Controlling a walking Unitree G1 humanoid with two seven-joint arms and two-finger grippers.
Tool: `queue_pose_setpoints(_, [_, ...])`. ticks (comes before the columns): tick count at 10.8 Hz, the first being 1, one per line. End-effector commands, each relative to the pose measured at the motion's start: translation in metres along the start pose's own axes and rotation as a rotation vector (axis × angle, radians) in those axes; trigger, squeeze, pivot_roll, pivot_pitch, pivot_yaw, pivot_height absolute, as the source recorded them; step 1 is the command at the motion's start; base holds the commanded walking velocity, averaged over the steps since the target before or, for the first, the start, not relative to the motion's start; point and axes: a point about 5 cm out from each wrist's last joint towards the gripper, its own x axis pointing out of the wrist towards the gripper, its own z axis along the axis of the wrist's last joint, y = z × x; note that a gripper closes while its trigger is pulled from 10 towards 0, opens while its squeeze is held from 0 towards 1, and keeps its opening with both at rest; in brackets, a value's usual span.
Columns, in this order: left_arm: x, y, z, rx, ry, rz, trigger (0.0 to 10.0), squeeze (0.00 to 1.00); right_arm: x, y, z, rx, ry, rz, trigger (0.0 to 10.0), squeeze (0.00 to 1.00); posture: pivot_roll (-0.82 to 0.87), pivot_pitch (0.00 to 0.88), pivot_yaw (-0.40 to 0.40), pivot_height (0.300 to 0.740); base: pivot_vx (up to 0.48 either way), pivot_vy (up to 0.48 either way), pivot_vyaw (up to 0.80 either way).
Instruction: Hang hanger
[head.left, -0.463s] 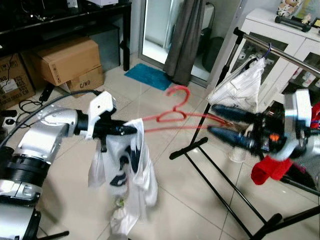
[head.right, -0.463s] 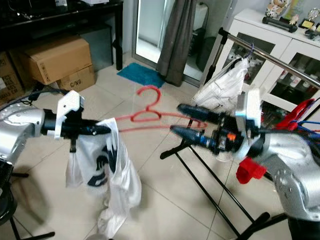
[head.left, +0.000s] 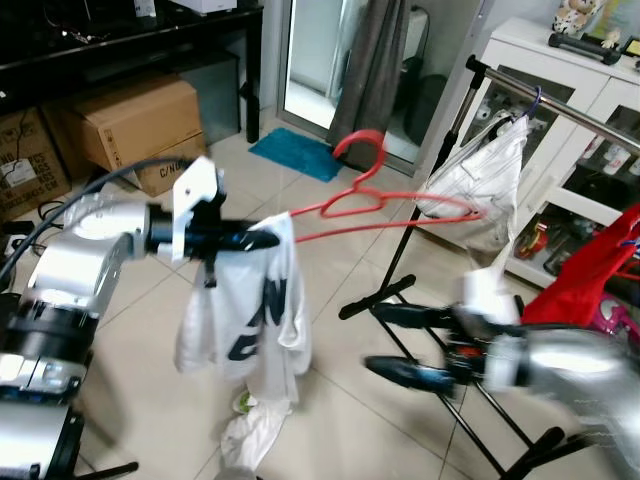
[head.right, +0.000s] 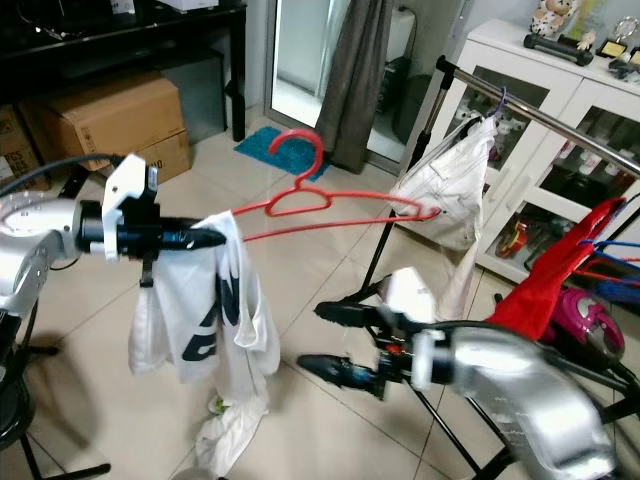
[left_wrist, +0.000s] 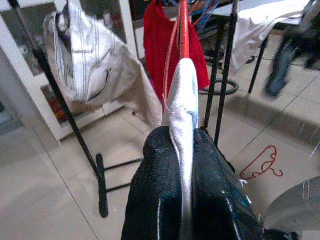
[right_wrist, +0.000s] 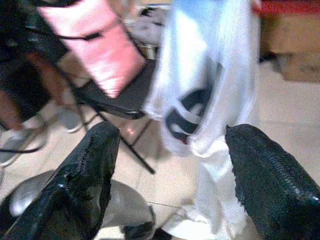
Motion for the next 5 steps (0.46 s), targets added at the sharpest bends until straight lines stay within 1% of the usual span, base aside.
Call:
queue_pose_setpoints(1, [0.009,0.003,0.014,0.059,-0.005,0.0,0.0,0.0,0.011,-0.017,0.001,0.014,0.002,-0.132,10.0,1.0,0.09,0.0,-0.078,0.74,0.0,0.0,0.0])
queue_pose_setpoints(2, [0.017,0.011,0.011,0.073,0.057,0.056,0.0,0.0,0.026,-0.023,-0.003,0.046,0.025,-0.164,10.0,1.0,0.08,0.0,-0.071,0.74,0.0,0.0,0.0])
queue_pose_setpoints(3, [0.026,0.018,0.008,0.069,0.094,0.106,0.0,0.0,0.044,-0.03,-0.009,0.076,0.057,-0.188,10.0,1.0,0.08,0.0,-0.062,0.74,0.0,0.0,0.0])
queue_pose_setpoints(4, [0.04,0.021,0.008,0.03,0.054,0.145,0.0,0.0,0.063,-0.044,-0.022,0.156,0.102,-0.269,10.0,1.0,0.07,0.025,-0.068,0.74,0.0,0.0,0.0])
queue_pose_setpoints(5, [0.047,0.019,0.004,0.033,0.054,0.138,0.0,0.0,0.07,-0.049,-0.027,0.187,0.131,-0.292,10.0,1.0,0.06,0.053,-0.073,0.74,0.0,0.0,0.0])
